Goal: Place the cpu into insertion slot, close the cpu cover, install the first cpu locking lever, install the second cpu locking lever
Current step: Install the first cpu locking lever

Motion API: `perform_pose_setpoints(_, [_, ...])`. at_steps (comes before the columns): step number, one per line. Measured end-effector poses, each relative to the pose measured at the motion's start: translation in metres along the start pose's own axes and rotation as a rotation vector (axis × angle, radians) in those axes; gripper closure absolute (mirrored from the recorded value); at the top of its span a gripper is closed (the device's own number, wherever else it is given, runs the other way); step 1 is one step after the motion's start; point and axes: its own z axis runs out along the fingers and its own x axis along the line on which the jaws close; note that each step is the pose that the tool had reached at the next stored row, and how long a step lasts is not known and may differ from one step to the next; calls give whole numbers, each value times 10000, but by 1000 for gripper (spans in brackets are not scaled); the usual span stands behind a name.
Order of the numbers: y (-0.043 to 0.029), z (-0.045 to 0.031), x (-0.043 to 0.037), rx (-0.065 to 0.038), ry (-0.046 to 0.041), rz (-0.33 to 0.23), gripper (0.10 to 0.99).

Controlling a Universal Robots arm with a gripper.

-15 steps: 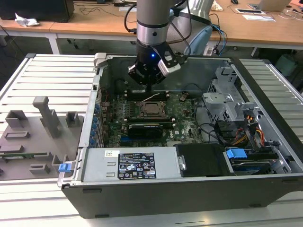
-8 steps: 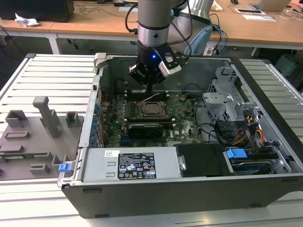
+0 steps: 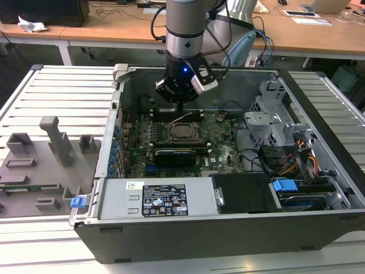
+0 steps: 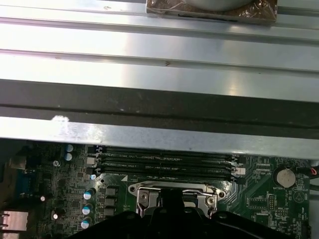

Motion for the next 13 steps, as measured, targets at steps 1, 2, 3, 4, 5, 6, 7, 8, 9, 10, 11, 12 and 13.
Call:
perform_pose_setpoints(1, [0, 5, 0, -2, -2, -1, 980])
perform_pose_setpoints(2, [0, 9, 0, -7, -1, 0, 980])
perform_pose_setpoints(3, [-1, 14, 0, -28, -1, 0, 980])
perform_pose_setpoints(4, [-2, 21, 0, -161, -8, 2, 980])
perform_pose_setpoints(5, [-2, 25, 1, -241, -15, 4, 980])
perform_pose_setpoints(6, [-3, 35, 0, -274, -18, 5, 980])
perform_pose_setpoints(7, [-5, 57, 0, -280, -19, 6, 980])
perform_pose_setpoints(8, [-6, 69, -3, -279, -17, 3, 980])
perform_pose_setpoints(9, [-8, 93, -9, -279, -15, -17, 980])
perform_pose_setpoints(10, [-8, 114, -18, -280, -11, -73, 980])
perform_pose_setpoints(11, [6, 131, -30, -280, -8, -94, 980])
perform_pose_setpoints(12, [22, 146, -41, -280, -8, -97, 980])
perform_pose_setpoints(13, [25, 154, -51, -282, -10, -97, 980])
